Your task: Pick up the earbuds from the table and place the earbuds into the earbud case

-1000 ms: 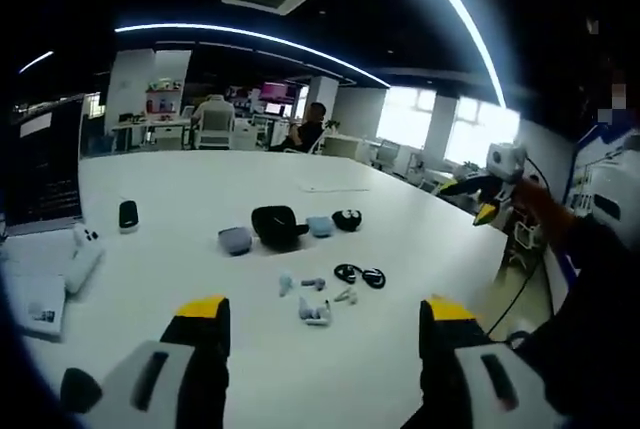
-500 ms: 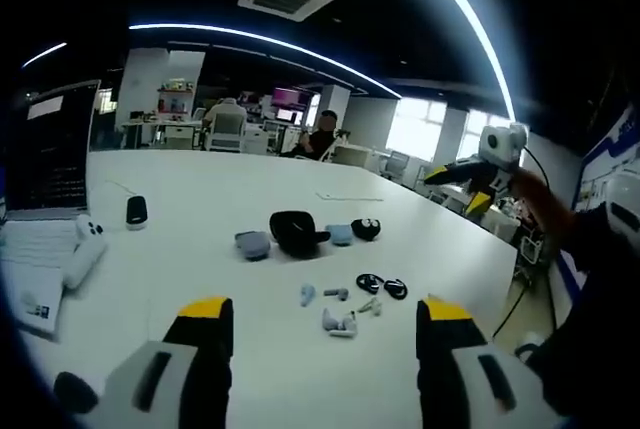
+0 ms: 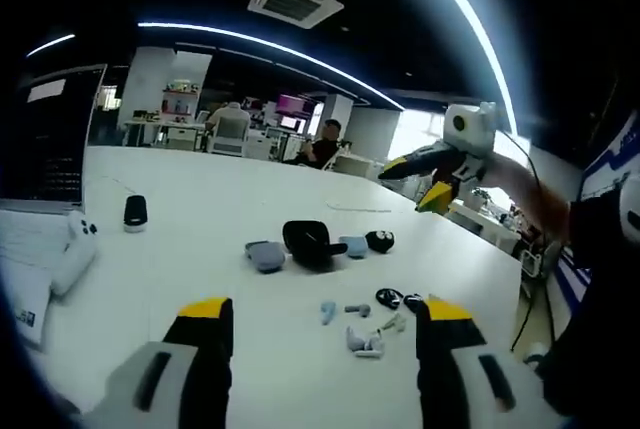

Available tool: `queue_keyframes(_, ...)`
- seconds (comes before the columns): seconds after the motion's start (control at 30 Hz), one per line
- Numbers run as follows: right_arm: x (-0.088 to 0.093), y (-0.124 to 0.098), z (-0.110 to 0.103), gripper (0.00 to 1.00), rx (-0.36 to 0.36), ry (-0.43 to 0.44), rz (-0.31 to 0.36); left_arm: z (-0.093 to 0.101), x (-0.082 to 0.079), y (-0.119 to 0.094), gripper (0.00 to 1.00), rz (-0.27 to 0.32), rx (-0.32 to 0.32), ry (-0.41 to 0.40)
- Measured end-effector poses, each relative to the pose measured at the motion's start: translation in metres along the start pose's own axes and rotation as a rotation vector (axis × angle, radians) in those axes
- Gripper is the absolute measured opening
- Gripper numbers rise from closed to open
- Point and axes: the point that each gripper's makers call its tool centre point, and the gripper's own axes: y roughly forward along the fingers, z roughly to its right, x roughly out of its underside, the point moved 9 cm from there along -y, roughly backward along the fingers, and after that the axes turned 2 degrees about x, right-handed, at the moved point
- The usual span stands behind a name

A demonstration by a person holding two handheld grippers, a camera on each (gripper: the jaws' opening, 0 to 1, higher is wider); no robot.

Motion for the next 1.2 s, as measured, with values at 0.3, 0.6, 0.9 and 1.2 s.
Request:
queue_keyframes(0.3, -0.011, 0.059, 0.024, 0.41, -0.048, -0.058, -0.085, -0.003, 0.0, 0.025, 0.75, -0.009, 0.012, 0.003)
queue_keyframes(0.6, -0.012, 0.112, 0.049, 0.27, -0.092, -0.066, -0.18, -0.016, 0.0, 0.032, 0.72, -0.015, 0.004, 0.005)
queue_keyframes(0.9, -0.002, 0.159, 0.061, 0.23, -0.15, -0.106, -0.309, -0.019, 0.005, 0.028, 0.72, 0.018, -0.009, -0.02)
queue_keyframes(1.2, 0.01, 0.186, 0.062, 0.21, -0.184, -0.126, -0.369, -0.023, 0.012, 0.022, 0.72, 0.054, -0.026, -0.062)
